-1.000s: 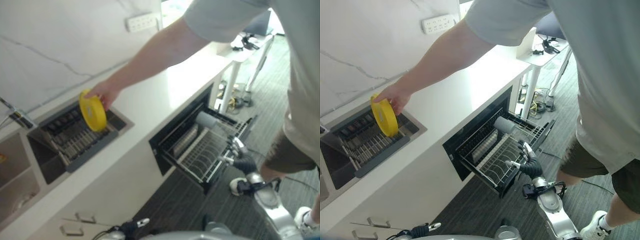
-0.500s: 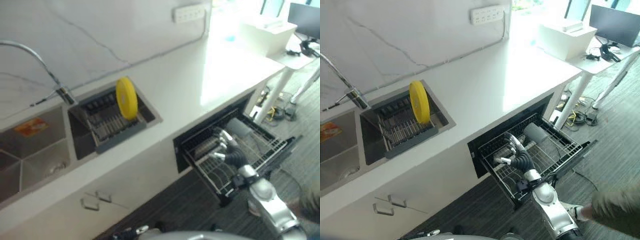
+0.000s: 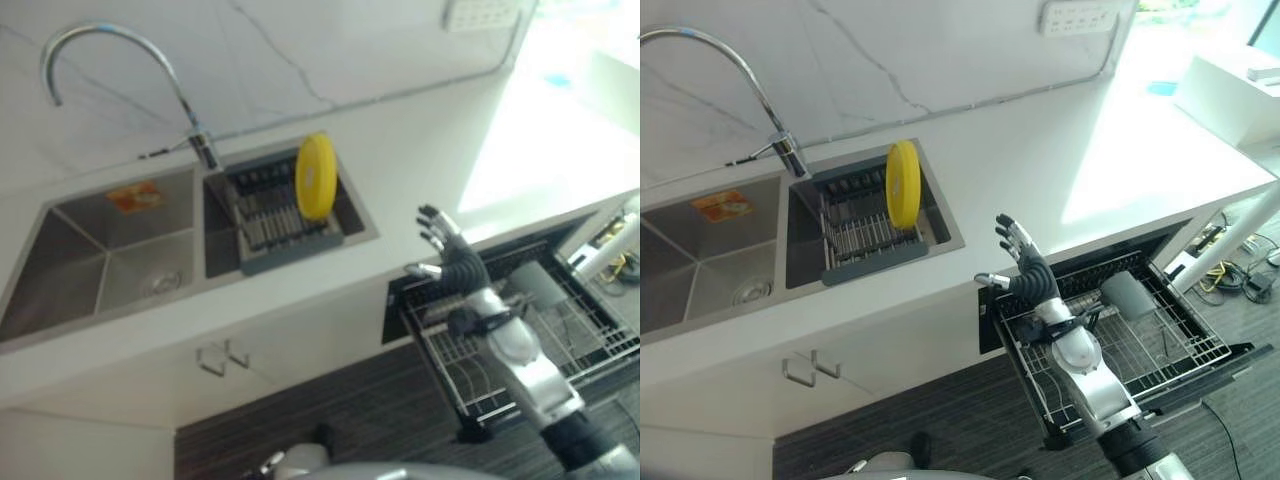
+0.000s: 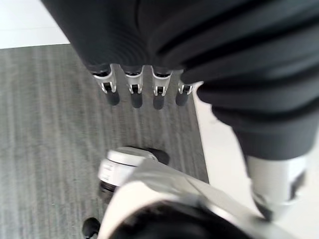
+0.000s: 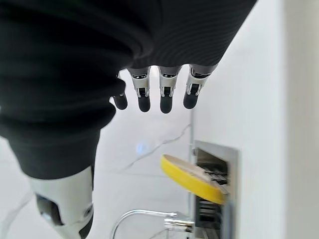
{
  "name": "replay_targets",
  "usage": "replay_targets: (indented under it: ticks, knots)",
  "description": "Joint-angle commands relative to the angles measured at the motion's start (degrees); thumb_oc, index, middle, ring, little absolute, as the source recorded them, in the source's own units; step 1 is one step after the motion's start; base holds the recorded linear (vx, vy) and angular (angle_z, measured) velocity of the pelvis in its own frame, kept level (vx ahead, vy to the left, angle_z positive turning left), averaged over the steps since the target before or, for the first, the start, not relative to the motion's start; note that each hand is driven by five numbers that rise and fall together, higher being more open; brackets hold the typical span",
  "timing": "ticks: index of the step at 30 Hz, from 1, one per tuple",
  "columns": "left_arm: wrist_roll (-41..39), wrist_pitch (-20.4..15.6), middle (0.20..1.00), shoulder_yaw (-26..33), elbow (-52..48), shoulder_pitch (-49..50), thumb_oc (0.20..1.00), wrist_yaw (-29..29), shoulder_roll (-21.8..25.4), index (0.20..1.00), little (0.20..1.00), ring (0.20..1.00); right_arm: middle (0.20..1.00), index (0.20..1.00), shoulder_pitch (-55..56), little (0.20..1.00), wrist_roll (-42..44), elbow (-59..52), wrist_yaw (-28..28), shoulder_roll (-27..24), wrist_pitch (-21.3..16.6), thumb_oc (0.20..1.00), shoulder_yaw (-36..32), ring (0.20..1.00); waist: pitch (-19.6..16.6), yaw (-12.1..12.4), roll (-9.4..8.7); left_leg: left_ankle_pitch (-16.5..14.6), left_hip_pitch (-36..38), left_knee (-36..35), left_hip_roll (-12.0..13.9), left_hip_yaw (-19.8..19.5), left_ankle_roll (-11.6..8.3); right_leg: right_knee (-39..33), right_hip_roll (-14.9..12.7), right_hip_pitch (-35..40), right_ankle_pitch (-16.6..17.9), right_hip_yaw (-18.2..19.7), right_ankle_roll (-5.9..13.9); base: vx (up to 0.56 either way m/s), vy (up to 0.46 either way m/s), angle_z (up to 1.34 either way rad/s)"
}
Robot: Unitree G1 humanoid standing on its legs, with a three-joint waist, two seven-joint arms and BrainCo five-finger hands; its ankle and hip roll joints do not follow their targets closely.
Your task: Place the dishes in the dishwasher.
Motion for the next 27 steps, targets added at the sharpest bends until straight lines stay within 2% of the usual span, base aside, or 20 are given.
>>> replay_targets:
  ticks: [1,6,9,14,20,27]
  knots:
    - [-0.3,0.0,1.0,-1.2,2.5,-1.9,1.0,0.1,0.8,1.0,1.0,1.0,1.0,1.0,-3.4,1.0,0.0,-4.5,-0.9,1.0,-5.2,1.0,-0.4,1.0,-0.1,0.1,-1.14,-3.4,-1.7,2.0,3.4,3.3,-0.91,8.6,-0.2,-1.1,-9.8,5.3,-2.6,0.06,0.009,0.07]
    - [0.4,1.1,1.0,-1.3,1.8,-2.1,1.0,1.9,1.1,1.0,1.0,1.0,1.0,1.0,-8.7,1.0,5.3,-2.0,-2.0,2.5,-3.4,1.0,-0.3,1.0,-0.4,2.0,-1.2,-3.6,-1.4,2.0,2.9,2.3,-0.89,7.9,-0.1,-0.3,-9.6,4.6,-2.65,0.08,0.014,0.04]
    - [1.3,1.2,1.0,-1.9,2.2,-2.6,1.0,1.7,1.3,1.0,1.0,1.0,1.0,1.0,-13.4,1.0,4.3,1.4,-4.2,4.7,-3.5,1.0,0.1,1.0,-0.6,3.4,-1.01,-3.7,-1.3,2.1,2.7,1.5,-0.91,7.4,-0.3,0.1,-9.2,3.9,-2.58,0.1,0.031,0.03]
    - [2.6,1.4,1.0,-2.5,2.9,-2.0,1.0,1.0,1.7,1.0,1.0,1.0,1.0,1.0,-21.4,1.0,4.8,5.5,-7.3,5.9,-0.9,1.0,-0.7,1.0,-0.8,5.7,-0.87,-4.3,-1.3,2.8,2.0,-0.1,-0.77,6.9,-0.6,0.4,-8.8,3.3,-2.53,0.08,0.034,0.15]
    - [4.7,2.3,1.0,-3.1,3.8,-1.7,1.0,0.1,2.7,1.0,1.0,1.0,1.0,1.0,-29.0,1.0,4.7,11.1,-9.9,8.4,1.7,1.0,-0.3,1.0,-1.1,7.9,-0.67,-3.1,-1.5,1.1,1.7,-0.4,-1.06,5.5,-1.1,1.4,-7.9,1.4,-1.77,0.08,0.042,0.1]
    - [6.3,2.2,1.0,-4.9,4.4,-1.7,1.0,-1.2,4.0,1.0,1.0,1.0,1.0,1.0,-36.5,1.0,4.3,16.5,-16.7,8.5,0.9,1.0,-2.8,1.0,-1.6,10.2,-0.35,-2.3,-3.1,0.5,1.0,-1.2,-0.74,4.7,-2.1,2.2,-7.4,-0.3,-0.81,0.08,0.024,0.07]
